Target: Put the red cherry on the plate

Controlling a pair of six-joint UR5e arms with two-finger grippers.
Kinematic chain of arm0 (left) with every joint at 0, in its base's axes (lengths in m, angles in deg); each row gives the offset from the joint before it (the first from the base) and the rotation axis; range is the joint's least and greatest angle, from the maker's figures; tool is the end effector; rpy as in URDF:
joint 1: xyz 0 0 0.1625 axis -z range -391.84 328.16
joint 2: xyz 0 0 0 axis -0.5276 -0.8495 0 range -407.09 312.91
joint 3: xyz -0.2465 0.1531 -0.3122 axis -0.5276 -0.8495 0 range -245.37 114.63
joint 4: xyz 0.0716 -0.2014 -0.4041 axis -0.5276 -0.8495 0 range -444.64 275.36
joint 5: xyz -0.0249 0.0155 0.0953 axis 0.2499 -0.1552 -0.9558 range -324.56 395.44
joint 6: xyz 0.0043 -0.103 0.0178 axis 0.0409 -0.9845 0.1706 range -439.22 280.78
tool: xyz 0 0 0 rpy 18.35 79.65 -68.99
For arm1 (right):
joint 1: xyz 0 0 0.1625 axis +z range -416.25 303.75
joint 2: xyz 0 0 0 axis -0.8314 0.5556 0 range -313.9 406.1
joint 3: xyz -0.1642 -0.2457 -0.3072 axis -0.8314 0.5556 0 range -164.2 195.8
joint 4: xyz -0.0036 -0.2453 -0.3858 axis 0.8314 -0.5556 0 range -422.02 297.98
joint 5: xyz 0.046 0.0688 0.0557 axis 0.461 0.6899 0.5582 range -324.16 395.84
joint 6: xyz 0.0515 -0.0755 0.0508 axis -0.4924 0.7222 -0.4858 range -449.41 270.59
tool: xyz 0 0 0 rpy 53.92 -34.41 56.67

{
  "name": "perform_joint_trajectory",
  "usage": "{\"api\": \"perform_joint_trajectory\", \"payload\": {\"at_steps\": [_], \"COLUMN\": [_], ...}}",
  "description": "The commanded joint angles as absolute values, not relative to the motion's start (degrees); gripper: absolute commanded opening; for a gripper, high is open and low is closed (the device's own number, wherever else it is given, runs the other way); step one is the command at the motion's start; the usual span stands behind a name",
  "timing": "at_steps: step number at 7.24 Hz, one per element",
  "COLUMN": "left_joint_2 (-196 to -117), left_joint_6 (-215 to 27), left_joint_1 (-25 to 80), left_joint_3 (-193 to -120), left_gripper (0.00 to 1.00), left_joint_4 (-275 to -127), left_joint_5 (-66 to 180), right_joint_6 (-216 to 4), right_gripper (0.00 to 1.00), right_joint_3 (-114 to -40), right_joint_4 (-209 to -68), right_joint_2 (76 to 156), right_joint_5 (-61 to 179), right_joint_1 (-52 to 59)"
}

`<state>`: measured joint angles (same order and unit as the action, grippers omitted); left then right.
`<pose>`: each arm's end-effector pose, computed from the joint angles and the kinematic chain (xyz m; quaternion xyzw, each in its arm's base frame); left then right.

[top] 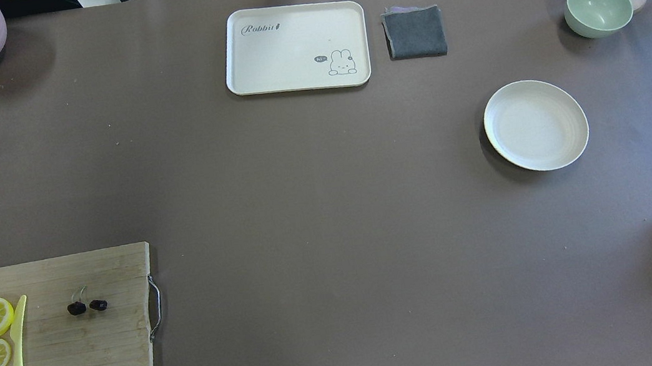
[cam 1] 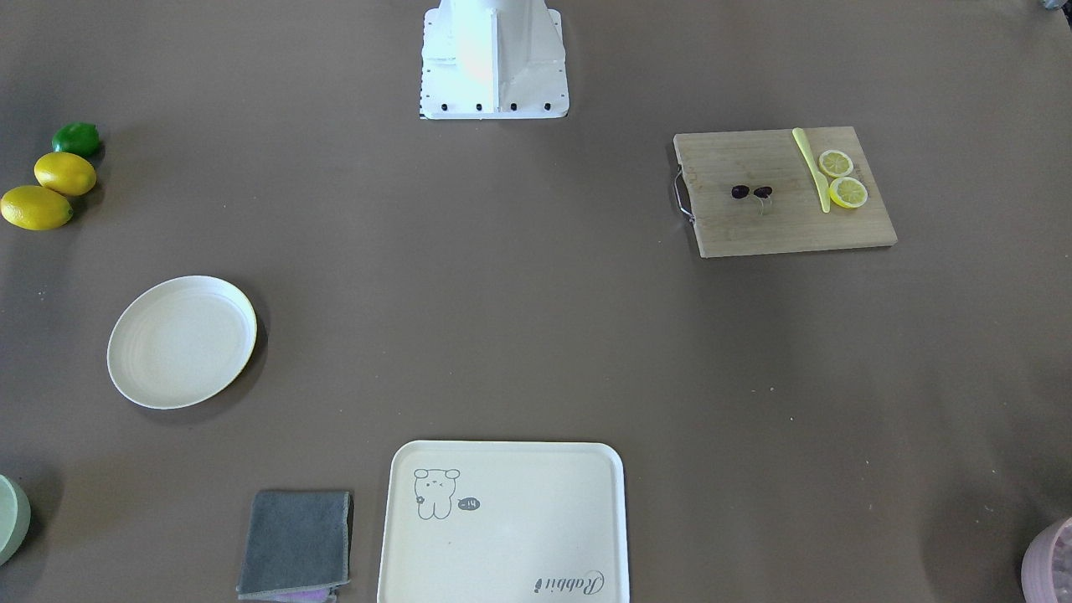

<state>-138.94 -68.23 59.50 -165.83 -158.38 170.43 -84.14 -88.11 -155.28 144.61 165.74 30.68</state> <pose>-0.0719 -0.5337 0.5760 0.0094 0.3836 0.0644 0.9212 0.0407 -0.4780 0.6193 0.0241 -0.3407 -0.0748 0.9369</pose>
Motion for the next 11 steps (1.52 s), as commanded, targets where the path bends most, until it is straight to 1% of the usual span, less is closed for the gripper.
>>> {"api": "perform_joint_trajectory", "payload": {"at_steps": [1, 4, 6, 7, 8, 9, 10, 11], "left_joint_2": [-138.9, -139.0, -140.0, -141.2, -142.8, -143.3, -143.8, -143.3], "left_joint_6": [-68.2, -68.5, -68.5, -68.6, -68.7, -68.9, -69.9, -74.6], "left_joint_1": [59.5, 59.4, 59.3, 59.5, 59.5, 59.6, 59.8, 60.6], "left_joint_3": [-166.8, -166.8, -166.7, -168.9, -169.2, -169.2, -167.2, -164.9], "left_gripper": [0.98, 0.98, 0.98, 0.98, 0.98, 0.98, 0.98, 0.98], "left_joint_4": [-158.3, -158.5, -158.7, -159.2, -160.8, -163.6, -170.2, -177.4], "left_joint_5": [170.4, 170.4, 170.4, 170.2, 170.2, 170.3, 170.1, 170.3], "right_joint_6": [-84.2, -84.1, -85.1, -87.1, -87.6, -93.0, -97.0, -97.0], "right_gripper": [1.0, 1.0, 1.0, 1.0, 1.0, 1.0, 1.0, 1.0], "right_joint_3": [-88.1, -88.4, -88.4, -88.8, -89.8, -91.9, -93.0, -92.4], "right_joint_4": [-155.2, -154.8, -142.2, -141.3, -141.3, -140.9, -138.9, -136.7], "right_joint_2": [144.6, 144.4, 144.8, 144.4, 144.6, 144.3, 144.0, 144.2], "right_joint_5": [165.7, 165.3, 165.7, 166.3, 167.9, 169.0, 169.3, 170.7], "right_joint_1": [30.7, 30.7, 30.7, 30.7, 30.7, 30.8, 30.8, 30.8]}}
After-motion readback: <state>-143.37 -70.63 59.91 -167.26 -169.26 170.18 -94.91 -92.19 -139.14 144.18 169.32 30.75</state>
